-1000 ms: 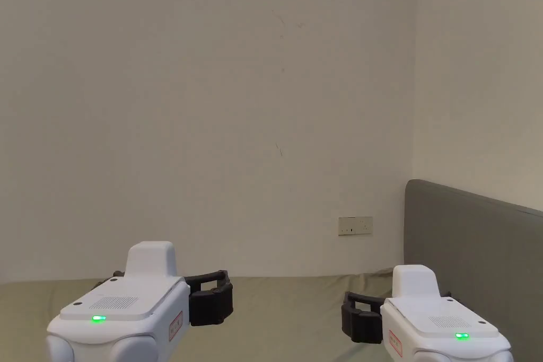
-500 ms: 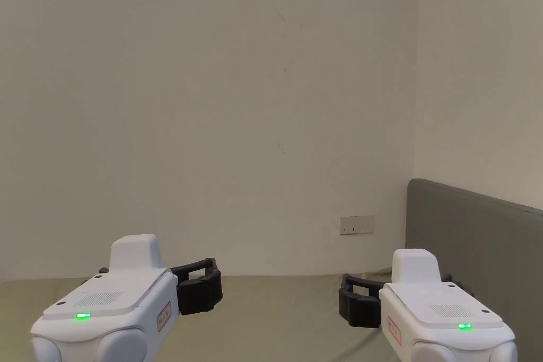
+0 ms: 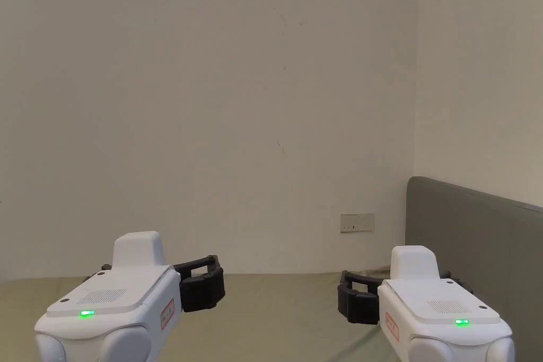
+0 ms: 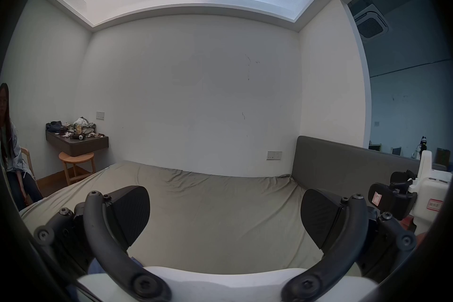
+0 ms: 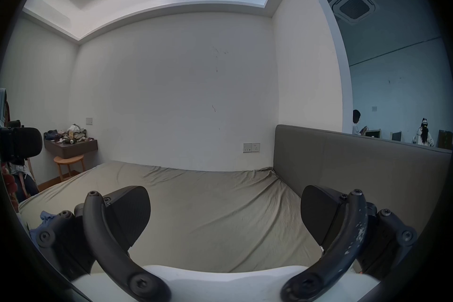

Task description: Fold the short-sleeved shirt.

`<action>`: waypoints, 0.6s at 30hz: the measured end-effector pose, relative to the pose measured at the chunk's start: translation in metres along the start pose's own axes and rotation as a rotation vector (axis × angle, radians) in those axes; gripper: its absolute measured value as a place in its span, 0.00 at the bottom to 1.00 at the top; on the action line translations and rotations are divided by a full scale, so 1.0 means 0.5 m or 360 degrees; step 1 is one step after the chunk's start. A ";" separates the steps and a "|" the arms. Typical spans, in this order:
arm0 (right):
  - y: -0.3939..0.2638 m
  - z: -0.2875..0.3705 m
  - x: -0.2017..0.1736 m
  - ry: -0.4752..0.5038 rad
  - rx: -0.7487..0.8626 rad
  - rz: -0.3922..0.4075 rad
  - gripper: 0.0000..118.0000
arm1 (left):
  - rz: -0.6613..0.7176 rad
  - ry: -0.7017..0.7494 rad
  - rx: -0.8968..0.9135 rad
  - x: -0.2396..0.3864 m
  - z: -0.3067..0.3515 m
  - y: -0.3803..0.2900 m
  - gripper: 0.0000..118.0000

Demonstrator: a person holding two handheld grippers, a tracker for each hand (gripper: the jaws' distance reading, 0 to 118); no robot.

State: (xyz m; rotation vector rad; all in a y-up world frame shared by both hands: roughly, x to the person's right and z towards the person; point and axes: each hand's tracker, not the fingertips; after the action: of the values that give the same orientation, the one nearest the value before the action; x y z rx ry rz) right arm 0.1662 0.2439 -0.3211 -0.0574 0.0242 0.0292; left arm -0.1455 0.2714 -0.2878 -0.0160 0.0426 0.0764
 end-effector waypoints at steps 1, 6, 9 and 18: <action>-0.001 0.000 0.000 -0.0001 -0.0003 0.0000 1.00 | -0.0008 0.0006 -0.0001 0.004 0.003 0.000 1.00; -0.006 0.000 0.004 -0.0015 -0.0010 -0.0008 1.00 | -0.0017 -0.0002 -0.0004 0.008 0.002 -0.001 1.00; -0.007 0.001 0.008 -0.0012 -0.0004 -0.0032 1.00 | -0.0046 0.0013 0.0008 0.011 0.002 -0.002 1.00; -0.006 0.012 0.006 -0.0015 0.0085 0.0004 1.00 | -0.0055 0.0017 0.0019 0.008 0.003 -0.002 1.00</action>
State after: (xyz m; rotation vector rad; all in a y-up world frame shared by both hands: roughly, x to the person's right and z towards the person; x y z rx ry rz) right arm 0.1694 0.2414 -0.3151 -0.0039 0.0156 0.0315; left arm -0.1414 0.2707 -0.2865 -0.0050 0.0532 0.0416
